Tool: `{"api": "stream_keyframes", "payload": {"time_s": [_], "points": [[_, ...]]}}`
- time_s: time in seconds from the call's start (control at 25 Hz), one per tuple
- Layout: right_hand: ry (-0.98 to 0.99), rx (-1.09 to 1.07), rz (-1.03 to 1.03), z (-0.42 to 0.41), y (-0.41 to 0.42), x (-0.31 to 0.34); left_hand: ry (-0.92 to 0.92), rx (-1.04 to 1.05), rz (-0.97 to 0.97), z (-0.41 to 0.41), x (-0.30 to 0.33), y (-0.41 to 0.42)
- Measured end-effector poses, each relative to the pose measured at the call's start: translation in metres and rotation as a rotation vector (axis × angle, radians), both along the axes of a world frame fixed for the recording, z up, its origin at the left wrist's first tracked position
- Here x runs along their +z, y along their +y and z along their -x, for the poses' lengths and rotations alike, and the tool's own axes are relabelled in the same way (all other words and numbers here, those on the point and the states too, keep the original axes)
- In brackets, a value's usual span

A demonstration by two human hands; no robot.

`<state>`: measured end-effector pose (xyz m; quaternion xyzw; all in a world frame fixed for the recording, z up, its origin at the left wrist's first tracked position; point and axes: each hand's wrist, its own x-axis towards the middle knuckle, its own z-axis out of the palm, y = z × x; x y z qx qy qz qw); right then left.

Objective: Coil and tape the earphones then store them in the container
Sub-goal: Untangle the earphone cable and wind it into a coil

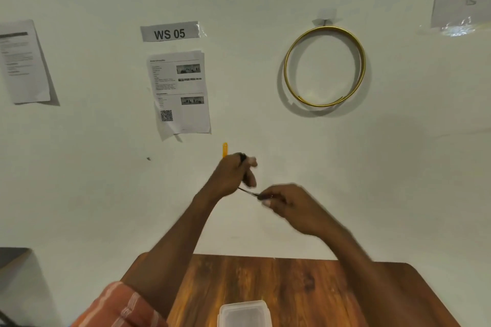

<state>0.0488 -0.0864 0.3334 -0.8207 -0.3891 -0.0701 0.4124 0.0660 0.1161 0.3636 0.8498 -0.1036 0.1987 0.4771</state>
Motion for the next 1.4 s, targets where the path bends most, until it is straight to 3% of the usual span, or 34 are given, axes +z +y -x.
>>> {"api": "stream_keyframes", "payload": {"time_s": [0.08,0.16,0.24,0.36,0.56,0.64,0.84,1.12,1.32,1.4], "points": [[-0.214,-0.097,0.1,-0.013,-0.011,0.03,0.177,-0.181,-0.02,0.011,-0.018,-0.005],[-0.189,-0.047,0.004,-0.028,-0.016,0.05,0.345,-0.421,0.203,0.028,-0.03,-0.018],[-0.039,0.048,-0.205,-0.037,-0.012,0.053,0.449,-0.683,0.517,0.036,-0.034,-0.03],[0.242,0.062,-0.467,-0.042,0.005,0.022,0.443,-0.947,0.844,0.031,-0.031,-0.038],[0.871,0.205,-0.692,-0.02,0.032,-0.031,0.356,-1.111,1.24,0.011,-0.036,-0.036],[0.874,0.196,-0.673,-0.012,0.033,-0.029,0.338,-1.069,1.29,0.007,-0.043,-0.031],[0.742,-0.005,-0.521,-0.004,0.037,-0.018,0.412,-0.887,1.234,0.006,-0.057,-0.016],[0.791,-0.22,-0.594,-0.001,0.044,-0.033,0.436,-0.313,0.932,0.023,-0.069,-0.006],[0.898,-0.254,-0.664,0.001,0.049,-0.054,0.078,0.21,0.436,0.018,-0.077,-0.024],[0.946,-0.216,-0.67,0.007,0.047,-0.067,-0.014,0.3,0.301,0.018,-0.082,-0.028]]}}
